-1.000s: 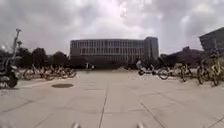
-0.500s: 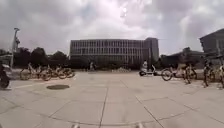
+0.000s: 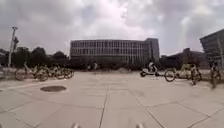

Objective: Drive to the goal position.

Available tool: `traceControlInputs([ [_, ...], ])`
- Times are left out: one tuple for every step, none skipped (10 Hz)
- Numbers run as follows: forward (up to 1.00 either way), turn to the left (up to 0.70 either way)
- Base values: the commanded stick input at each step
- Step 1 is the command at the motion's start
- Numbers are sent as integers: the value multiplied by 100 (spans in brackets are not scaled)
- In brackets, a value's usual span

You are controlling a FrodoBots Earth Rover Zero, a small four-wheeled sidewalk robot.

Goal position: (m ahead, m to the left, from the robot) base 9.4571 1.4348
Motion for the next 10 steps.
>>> traceControlInputs([
  [60,0],
  [60,0],
  [60,0],
  [60,0],
  [60,0],
  [60,0],
  [60,0],
  [60,0],
  [60,0],
  [60,0],
])
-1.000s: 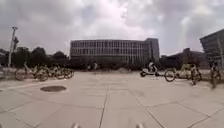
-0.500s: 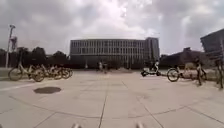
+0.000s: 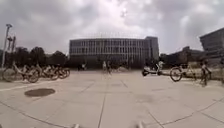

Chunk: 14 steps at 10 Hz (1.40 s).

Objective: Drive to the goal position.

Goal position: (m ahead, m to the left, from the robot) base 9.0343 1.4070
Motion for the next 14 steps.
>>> traceControlInputs([
  [60,0],
  [60,0],
  [60,0],
  [60,0],
  [60,0],
  [60,0],
  [60,0],
  [60,0],
  [60,0],
  [60,0],
  [60,0],
  [60,0],
  [60,0],
  [60,0],
])
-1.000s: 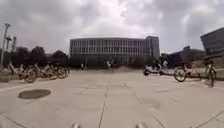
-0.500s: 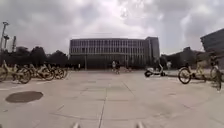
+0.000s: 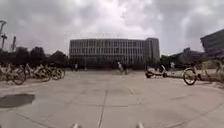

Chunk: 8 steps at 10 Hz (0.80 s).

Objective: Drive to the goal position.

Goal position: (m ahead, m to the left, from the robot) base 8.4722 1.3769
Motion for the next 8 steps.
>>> traceControlInputs([
  [60,0],
  [60,0],
  [60,0],
  [60,0],
  [60,0],
  [60,0],
  [60,0],
  [60,0],
])
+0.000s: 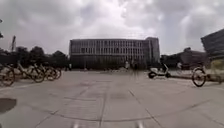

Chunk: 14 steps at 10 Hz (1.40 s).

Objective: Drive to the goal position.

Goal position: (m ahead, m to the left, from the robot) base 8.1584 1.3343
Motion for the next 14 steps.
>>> traceControlInputs([
  [60,0],
  [60,0],
  [60,0],
  [60,0],
  [60,0],
  [60,0],
  [60,0],
  [60,0],
  [60,0],
  [60,0],
  [60,0],
  [60,0],
  [60,0],
  [60,0],
])
